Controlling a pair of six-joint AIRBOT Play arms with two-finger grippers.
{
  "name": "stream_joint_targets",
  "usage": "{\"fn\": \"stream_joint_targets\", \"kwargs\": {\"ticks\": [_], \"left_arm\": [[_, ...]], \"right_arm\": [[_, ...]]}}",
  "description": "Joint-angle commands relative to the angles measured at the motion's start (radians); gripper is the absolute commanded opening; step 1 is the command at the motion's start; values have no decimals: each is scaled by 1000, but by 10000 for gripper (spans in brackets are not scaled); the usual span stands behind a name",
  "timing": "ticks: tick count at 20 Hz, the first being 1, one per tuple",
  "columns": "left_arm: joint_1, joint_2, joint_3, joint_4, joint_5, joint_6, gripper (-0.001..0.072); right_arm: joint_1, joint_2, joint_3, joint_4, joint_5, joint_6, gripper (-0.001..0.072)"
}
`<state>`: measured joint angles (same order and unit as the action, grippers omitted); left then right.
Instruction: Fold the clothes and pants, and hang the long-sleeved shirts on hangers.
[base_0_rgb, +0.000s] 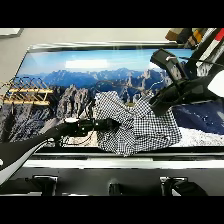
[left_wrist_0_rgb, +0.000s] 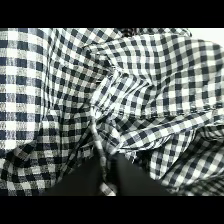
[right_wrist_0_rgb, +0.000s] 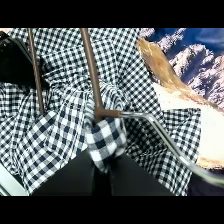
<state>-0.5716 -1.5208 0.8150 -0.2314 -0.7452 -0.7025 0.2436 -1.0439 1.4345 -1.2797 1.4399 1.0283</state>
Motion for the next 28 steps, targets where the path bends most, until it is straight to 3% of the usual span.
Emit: {"fn": "stream_joint_targets", "kwargs": {"ticks": [1,3,12,16,21,28], "left_arm": [[1,-1,1,-5,-3,0,337],[1,-1,1,-4,-6,0,17],[27,8,10,2,-13,1,10],[87,59,93,98,-24,-5,9],[145,118,192,290,-14,-137,9],[180,122,295,380,58,-215,9]], "right_arm": [[0,1,1,0,2,8,28],[0,1,1,1,6,18,28],[0,68,1,-8,69,68,28],[0,79,1,-14,179,132,27],[0,72,0,-94,189,212,27],[0,48,-1,-34,242,252,26]]}}
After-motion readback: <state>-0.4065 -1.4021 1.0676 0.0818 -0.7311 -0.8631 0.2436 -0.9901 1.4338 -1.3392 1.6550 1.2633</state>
